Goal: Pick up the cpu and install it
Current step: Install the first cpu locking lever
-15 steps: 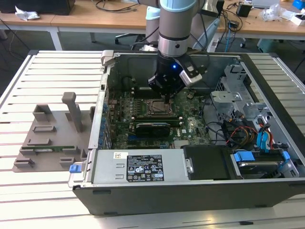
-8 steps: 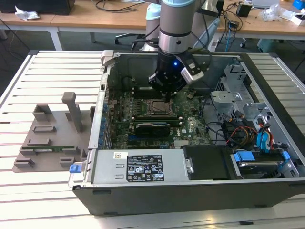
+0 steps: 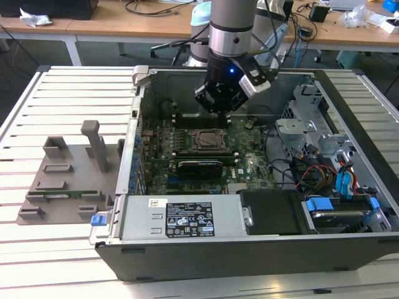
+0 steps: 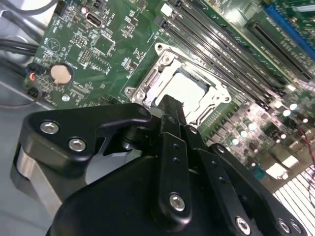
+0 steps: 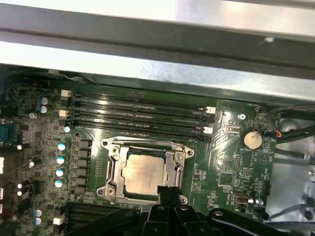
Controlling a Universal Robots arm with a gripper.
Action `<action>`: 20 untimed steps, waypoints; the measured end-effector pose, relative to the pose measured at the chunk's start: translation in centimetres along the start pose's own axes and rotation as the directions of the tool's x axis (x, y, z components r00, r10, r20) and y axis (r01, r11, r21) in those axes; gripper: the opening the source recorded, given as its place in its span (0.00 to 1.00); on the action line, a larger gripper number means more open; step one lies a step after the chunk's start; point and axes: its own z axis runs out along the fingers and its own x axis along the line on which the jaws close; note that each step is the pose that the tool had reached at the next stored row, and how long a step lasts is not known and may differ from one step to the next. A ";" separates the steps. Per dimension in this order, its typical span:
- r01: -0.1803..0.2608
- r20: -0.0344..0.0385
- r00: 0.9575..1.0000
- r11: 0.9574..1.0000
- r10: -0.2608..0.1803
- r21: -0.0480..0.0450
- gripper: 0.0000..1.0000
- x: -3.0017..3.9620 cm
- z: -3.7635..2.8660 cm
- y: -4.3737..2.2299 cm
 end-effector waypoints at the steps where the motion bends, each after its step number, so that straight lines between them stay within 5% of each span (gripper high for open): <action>1: 0.000 0.000 1.000 1.000 0.000 0.000 0.11 0.00 -0.22 -0.01; 8: 0.000 0.000 1.000 1.000 0.000 0.000 0.11 -0.02 -1.50 -0.10; 20: 0.000 0.000 1.000 1.000 0.000 0.000 0.11 -0.04 -2.76 -0.17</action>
